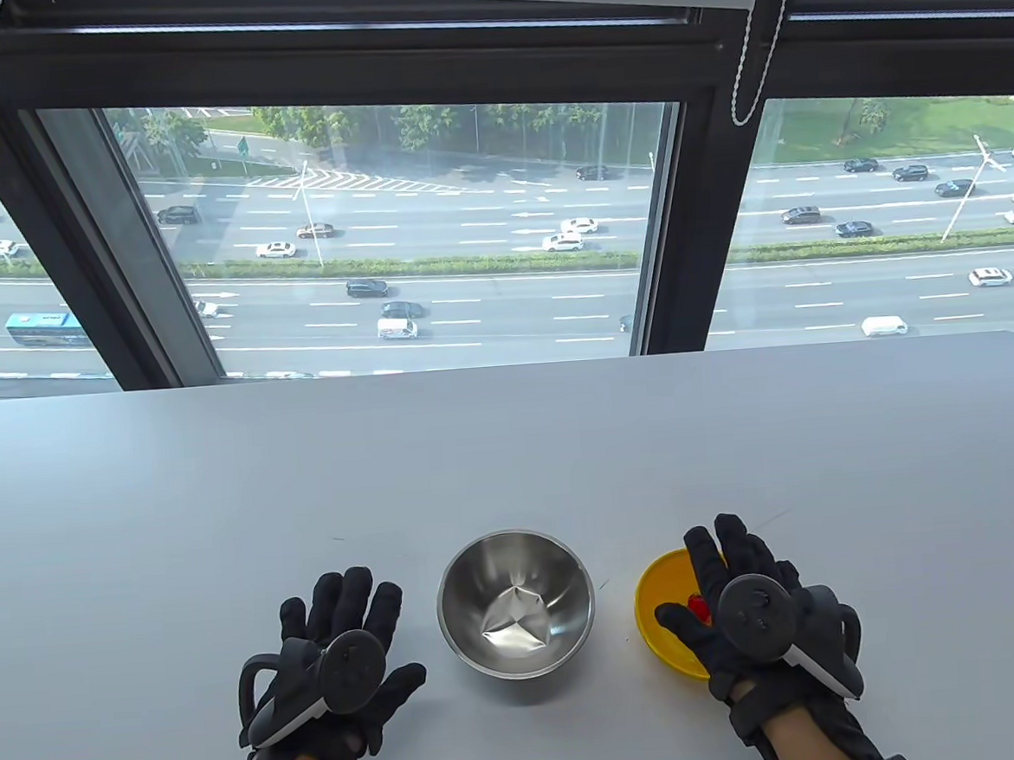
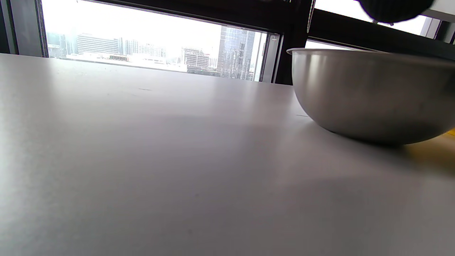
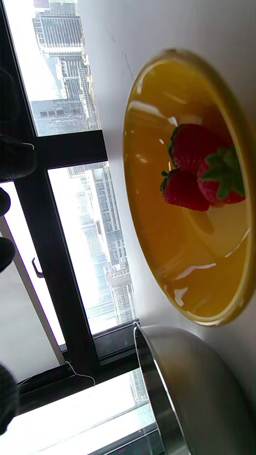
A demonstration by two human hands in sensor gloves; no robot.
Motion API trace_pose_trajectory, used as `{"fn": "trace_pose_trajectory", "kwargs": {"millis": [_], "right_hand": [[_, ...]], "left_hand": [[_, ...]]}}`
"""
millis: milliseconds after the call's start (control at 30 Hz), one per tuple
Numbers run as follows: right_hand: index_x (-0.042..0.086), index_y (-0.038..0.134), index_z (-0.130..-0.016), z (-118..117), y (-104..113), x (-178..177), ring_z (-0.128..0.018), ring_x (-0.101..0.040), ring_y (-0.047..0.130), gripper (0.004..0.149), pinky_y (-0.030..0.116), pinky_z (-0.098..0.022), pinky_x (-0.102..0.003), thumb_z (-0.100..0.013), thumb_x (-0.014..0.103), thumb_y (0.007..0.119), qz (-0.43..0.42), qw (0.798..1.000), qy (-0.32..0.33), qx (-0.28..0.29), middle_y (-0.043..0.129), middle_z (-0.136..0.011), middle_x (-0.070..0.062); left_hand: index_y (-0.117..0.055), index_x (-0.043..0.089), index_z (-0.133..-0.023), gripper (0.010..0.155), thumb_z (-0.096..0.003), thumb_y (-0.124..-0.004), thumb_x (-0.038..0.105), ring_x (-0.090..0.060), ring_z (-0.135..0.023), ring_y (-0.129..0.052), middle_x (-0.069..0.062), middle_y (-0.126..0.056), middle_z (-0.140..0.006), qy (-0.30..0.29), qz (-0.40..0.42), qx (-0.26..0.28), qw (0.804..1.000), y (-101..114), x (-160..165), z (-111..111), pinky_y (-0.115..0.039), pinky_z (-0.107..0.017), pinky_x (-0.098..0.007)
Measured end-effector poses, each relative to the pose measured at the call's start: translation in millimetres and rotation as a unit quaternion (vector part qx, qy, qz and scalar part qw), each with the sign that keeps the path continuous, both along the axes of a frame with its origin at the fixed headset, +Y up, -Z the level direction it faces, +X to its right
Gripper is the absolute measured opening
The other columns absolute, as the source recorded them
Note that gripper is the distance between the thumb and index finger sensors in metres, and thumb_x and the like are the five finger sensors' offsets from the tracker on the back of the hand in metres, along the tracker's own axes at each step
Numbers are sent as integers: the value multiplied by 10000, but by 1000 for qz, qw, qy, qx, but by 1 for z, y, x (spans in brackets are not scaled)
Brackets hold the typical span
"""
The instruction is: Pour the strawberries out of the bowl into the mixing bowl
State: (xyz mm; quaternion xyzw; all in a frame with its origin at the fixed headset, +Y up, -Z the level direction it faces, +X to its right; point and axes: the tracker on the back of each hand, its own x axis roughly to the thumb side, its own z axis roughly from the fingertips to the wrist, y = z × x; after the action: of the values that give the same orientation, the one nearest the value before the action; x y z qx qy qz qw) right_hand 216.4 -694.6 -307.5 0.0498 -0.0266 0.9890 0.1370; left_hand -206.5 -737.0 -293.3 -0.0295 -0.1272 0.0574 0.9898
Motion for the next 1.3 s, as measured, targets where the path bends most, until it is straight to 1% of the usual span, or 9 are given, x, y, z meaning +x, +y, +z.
{"fn": "trace_pose_trajectory", "kwargs": {"millis": [267,533,700,800,1133,1300], "right_hand": [[286,368,-1078,-8,-8,25,-1013,-466,544,842,481,-684,-688,-391,695,632,-5,998,-54,-25,271,-1158,-148],[270,391,-1074,-14,-17,42,-980,-460,610,833,524,-670,-672,-399,679,656,-9,995,-91,-49,330,-1147,-170],[250,413,-1068,-18,-25,51,-935,-450,681,817,575,-650,-651,-411,648,690,-5,990,-120,-74,411,-1127,-182],[242,421,-1065,-20,-31,55,-903,-434,726,798,613,-631,-631,-421,622,701,-3,987,-129,-91,460,-1111,-185],[205,483,-1043,-25,-44,60,-768,-381,857,737,706,-563,-578,-438,542,735,-6,982,-149,-117,611,-1041,-184],[178,521,-1027,-27,-48,60,-714,-352,896,711,734,-539,-560,-441,511,746,-16,978,-154,-141,712,-968,-176]], "left_hand": [[-247,299,-1104,904,-393,-631,704,-436,-1115,-137,-69,-79,-1189,0,1,2,1000,0,0,0,-136,-703,-728],[-246,299,-1104,905,-393,-630,705,-436,-1115,-137,-69,-77,-1189,1,0,-4,1000,-1,0,0,-136,-703,-729],[-249,298,-1105,904,-393,-631,704,-436,-1115,-140,-71,-82,-1190,1,1,-5,1000,-1,0,0,-138,-702,-729],[-249,298,-1105,903,-394,-630,704,-437,-1115,-139,-70,-81,-1190,1,1,-5,1000,-1,0,0,-138,-702,-729],[-253,298,-1105,902,-394,-631,703,-437,-1116,-141,-70,-83,-1190,3,3,-8,1000,-2,-1,0,-138,-702,-729],[-254,297,-1105,901,-394,-631,703,-435,-1116,-140,-71,-84,-1190,2,3,-9,1000,-2,-1,-1,-138,-702,-729]]}}
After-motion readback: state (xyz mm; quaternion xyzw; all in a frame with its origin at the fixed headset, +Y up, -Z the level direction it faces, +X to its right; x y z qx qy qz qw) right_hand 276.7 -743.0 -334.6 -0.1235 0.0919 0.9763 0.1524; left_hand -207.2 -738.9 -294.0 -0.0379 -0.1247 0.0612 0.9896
